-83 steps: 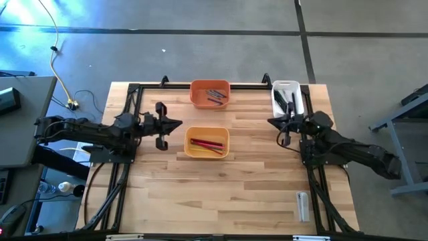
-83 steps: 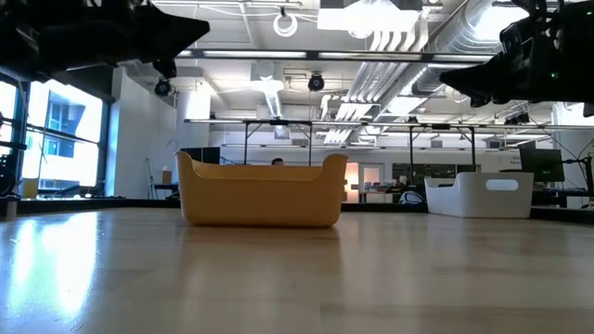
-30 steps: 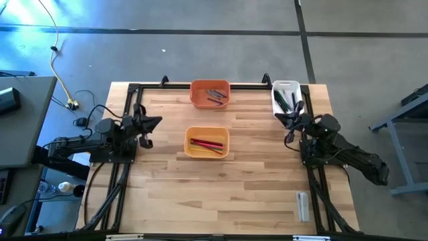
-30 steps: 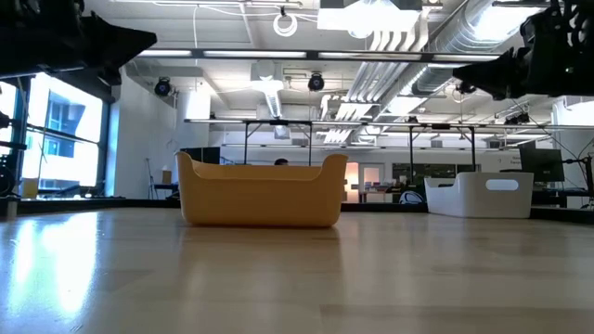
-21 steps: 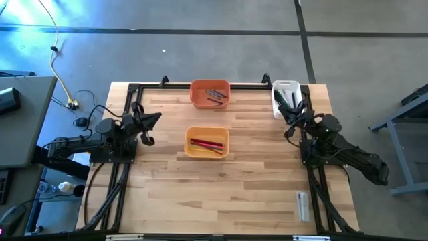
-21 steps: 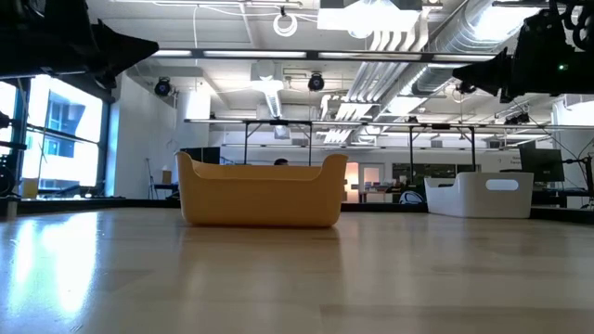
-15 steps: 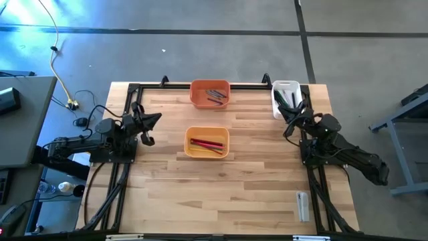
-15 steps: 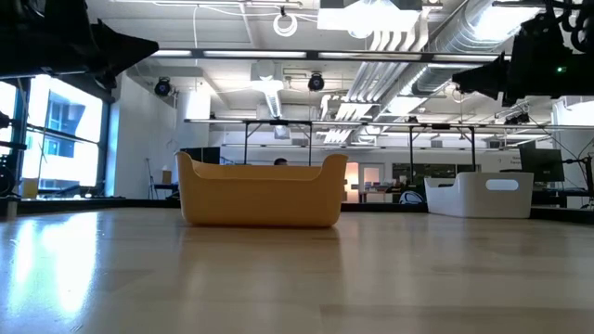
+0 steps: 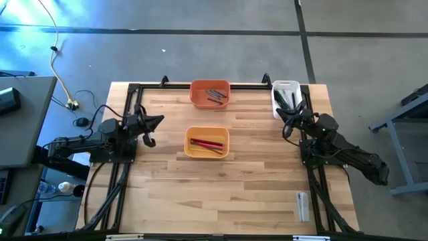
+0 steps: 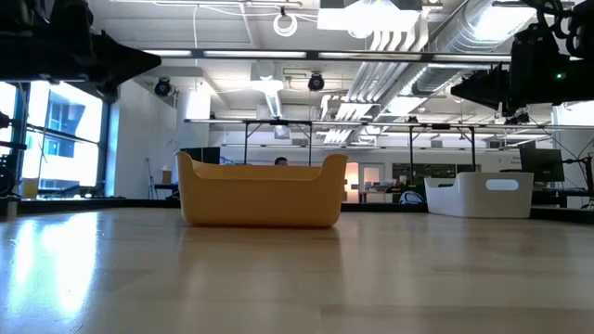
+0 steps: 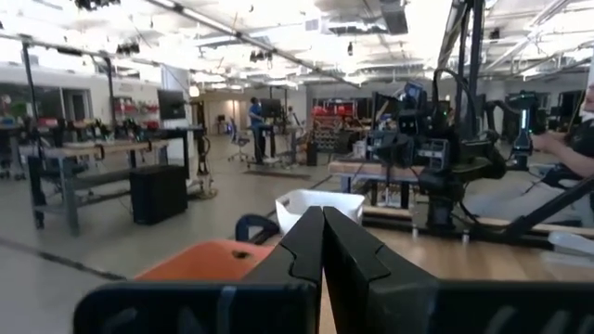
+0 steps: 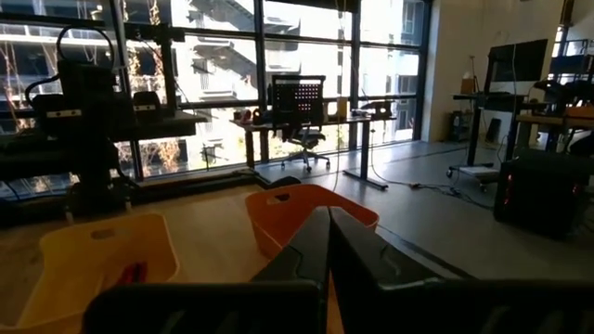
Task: Sort crayons/erasers/pens/pencils in bins
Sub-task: Return to Home Position
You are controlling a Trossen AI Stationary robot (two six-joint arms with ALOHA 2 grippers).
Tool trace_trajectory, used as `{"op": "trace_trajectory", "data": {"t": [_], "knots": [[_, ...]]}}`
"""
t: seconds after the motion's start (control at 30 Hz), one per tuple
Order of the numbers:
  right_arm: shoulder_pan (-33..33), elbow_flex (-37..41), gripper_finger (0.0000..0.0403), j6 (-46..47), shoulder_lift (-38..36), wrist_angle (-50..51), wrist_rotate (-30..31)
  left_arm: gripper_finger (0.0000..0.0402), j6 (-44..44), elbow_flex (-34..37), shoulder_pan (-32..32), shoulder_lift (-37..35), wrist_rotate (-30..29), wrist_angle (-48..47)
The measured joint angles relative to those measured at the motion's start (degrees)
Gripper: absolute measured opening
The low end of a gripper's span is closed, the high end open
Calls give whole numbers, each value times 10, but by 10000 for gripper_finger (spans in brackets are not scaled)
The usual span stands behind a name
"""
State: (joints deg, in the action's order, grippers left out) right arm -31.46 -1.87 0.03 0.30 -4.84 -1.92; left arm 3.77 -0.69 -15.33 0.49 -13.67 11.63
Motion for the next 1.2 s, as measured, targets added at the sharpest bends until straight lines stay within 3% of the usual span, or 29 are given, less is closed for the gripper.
{"op": "trace_trajectory", "data": {"t": [0.4,1.2], "knots": [[0,0,0,0,0,0,0,0,-51,0,0,0,0,-63],[0,0,0,0,0,30,0,0,-51,0,0,0,0,-63]]}}
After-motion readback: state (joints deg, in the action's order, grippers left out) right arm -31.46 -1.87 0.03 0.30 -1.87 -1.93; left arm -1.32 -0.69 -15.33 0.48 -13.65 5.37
